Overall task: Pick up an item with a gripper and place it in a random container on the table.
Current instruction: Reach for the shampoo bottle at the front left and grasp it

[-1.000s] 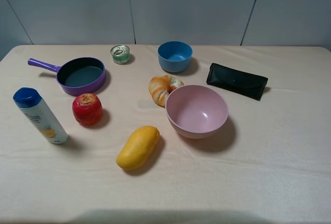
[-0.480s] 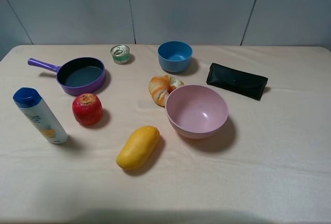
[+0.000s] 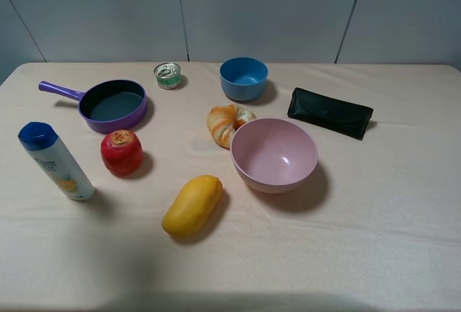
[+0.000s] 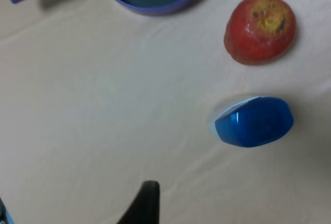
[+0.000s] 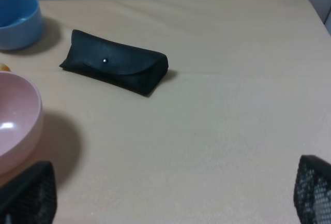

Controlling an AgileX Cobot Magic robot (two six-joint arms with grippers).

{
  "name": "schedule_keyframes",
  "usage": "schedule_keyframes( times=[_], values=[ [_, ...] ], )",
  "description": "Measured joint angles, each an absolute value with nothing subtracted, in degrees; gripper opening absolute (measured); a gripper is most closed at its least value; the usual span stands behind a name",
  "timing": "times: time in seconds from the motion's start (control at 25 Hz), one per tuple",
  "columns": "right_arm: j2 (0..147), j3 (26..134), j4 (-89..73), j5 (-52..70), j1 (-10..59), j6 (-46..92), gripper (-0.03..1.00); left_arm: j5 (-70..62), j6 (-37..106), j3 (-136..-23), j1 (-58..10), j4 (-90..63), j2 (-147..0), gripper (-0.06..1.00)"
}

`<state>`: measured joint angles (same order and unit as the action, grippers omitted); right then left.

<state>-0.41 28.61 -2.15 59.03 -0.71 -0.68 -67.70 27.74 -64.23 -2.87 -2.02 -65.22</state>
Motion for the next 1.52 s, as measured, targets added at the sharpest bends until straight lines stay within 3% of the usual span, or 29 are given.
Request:
schedule_keyframes(
  times=[0.72,1.16,1.52],
  values=[
    [-0.4,28.6,-2.1,59.0,-0.7,-0.7,0.69,-67.6,30.9,-64.3,-7.1,-0.7,-83.5,0.95],
    [-0.4,28.6,-2.1,59.0,-0.7,-0.7,0.69,-67.2,30.9,-56.3,-7.1,0.4,-84.6,0.95],
    [-0.4,28.6,-2.1,59.0,-0.7,-0.7,0.69,-58.0,30.9,-51.9,-7.1,0.4,-84.6,0.95]
  ],
)
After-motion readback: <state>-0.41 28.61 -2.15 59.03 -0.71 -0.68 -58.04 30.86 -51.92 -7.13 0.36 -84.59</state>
